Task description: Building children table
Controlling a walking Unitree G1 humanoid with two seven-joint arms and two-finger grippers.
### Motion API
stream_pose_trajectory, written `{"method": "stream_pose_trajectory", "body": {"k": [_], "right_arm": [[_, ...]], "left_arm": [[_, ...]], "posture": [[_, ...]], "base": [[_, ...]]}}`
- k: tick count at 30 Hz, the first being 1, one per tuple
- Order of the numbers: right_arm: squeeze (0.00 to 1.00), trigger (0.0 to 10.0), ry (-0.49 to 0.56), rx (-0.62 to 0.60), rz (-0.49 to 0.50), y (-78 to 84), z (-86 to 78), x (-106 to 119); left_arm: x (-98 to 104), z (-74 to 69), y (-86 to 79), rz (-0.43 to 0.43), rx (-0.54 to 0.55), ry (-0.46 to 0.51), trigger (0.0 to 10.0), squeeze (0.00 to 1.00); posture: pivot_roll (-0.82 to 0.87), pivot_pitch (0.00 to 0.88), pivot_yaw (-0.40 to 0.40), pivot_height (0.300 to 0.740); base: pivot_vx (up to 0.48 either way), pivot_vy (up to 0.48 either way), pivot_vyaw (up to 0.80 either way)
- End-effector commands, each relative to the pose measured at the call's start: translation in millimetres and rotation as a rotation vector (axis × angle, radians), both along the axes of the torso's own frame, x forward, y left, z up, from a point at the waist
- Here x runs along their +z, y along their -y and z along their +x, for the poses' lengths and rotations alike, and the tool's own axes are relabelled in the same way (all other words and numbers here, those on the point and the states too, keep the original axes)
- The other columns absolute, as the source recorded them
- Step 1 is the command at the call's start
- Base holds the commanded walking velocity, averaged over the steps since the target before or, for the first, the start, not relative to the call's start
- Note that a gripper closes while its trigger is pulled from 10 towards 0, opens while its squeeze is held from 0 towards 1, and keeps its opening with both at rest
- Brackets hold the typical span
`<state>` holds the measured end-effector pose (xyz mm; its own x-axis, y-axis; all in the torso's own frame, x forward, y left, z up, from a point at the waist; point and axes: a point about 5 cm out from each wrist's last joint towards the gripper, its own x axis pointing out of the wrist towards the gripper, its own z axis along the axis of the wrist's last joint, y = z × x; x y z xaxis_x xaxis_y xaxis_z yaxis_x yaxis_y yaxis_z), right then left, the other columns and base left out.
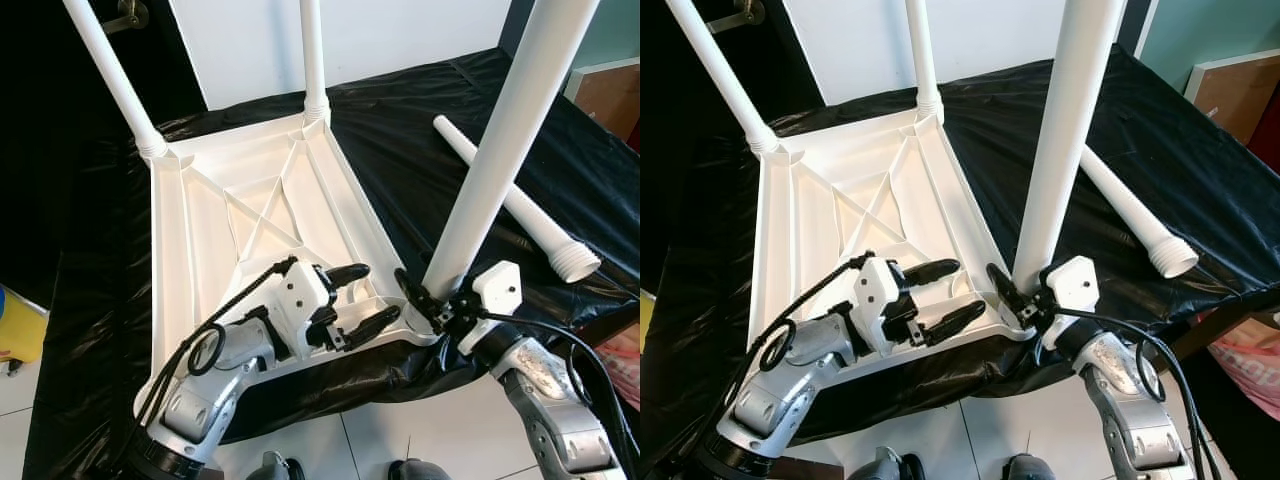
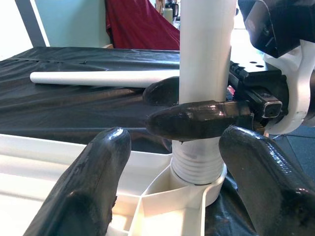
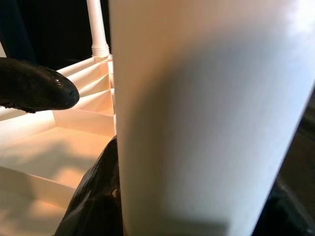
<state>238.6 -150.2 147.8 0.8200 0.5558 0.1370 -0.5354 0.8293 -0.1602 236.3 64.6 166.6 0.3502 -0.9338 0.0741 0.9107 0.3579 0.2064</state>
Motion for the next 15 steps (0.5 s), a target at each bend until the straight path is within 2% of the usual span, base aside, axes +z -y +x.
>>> {"method": "stream_pose_trajectory", "body": {"k": [1, 5, 15], "right_arm": [[0.00, 10.0, -0.083, -0.003, -0.026, 1.2, -1.3, -17], [0.00, 10.0, -0.042, -0.026, -0.057, -2.6, -5.6, -20], [0.00, 10.0, -0.051, -0.032, -0.101, -3.2, -11.9, -28]], "left_arm": [[1, -0.5, -2.1, 0.011, -0.004, 0.009, 10.0, 0.00], [1, -1.1, -2.2, 0.009, 0.001, 0.012, 10.0, 0.00], [1, -0.8, -3.2, 0.007, 0.004, 0.009, 10.0, 0.00]], "posture": [[-0.07, 0.105, 0.065, 0.740], [-0.07, 0.105, 0.060, 0.740], [-0.07, 0.116, 0.067, 0.740]], "base": [[0.000, 0.000, 0.00], [0.000, 0.000, 0.00], [0.000, 0.000, 0.00]]}}
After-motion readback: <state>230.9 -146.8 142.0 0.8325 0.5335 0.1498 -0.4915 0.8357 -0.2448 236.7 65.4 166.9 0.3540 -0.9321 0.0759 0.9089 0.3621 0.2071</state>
